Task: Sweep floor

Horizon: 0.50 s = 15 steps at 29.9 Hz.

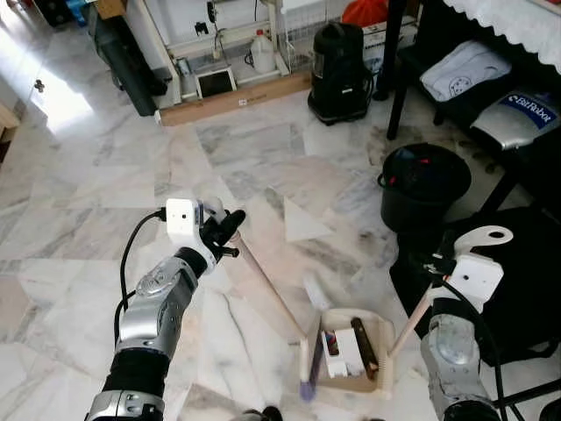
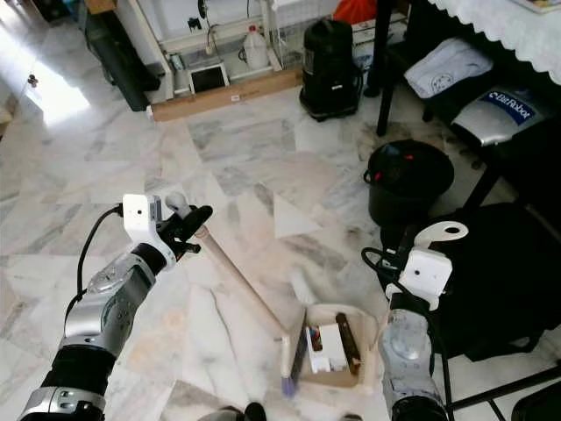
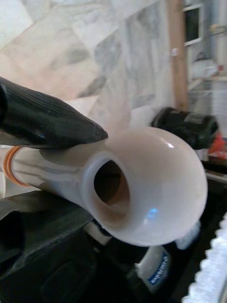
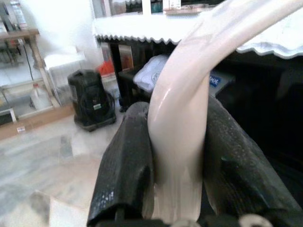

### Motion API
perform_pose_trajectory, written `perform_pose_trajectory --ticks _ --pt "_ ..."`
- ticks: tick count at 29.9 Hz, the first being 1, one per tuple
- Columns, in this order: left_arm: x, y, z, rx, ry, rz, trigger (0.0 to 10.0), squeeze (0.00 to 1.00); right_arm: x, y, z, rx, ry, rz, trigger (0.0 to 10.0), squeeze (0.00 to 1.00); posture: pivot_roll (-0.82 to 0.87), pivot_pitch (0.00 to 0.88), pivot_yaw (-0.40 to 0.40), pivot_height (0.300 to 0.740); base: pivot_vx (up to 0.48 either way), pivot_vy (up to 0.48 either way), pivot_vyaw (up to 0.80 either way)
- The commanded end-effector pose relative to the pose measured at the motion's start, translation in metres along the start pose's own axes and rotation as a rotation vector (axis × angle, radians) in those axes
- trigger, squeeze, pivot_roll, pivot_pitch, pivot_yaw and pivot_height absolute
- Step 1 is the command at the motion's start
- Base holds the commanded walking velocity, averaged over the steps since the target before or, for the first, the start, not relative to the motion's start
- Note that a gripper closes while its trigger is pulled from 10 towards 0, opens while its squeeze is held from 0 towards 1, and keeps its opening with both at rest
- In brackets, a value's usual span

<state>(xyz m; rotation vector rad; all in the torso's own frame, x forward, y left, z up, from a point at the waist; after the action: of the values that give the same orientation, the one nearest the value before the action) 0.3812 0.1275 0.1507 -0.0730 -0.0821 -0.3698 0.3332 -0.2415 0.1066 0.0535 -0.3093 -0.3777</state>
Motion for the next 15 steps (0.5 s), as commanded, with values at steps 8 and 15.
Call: perform_pose_trajectory --ticks 8,15 --pt "-0.003 0.004 0.017 0.048 -0.091 0.052 10.0 0.0 0.006 0.001 0.046 0.074 -0.132 0.006 10.0 0.0 -0.03 0.053 0.126 0.74 0.0 0.0 0.0" --pt "-0.005 0.015 0.032 0.127 -0.163 0.158 10.0 0.0 0.007 0.004 0.06 0.096 -0.148 0.01 10.0 0.0 -0.04 0.034 0.118 0.74 0.0 0.0 0.0"
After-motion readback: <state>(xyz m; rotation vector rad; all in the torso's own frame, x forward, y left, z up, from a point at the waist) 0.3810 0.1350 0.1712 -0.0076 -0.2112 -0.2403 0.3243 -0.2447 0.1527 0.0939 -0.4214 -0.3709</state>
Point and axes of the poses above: a point about 5 cm out from each wrist's last joint towards the gripper, its own x axis pointing out of the wrist towards the gripper, its own z axis along the axis of the wrist's last joint, y = z × x, the point moved 5 cm from there along x, pointing out of the wrist towards the gripper, and after that the axes turned 9 degrees about x, right-handed, at the moved point
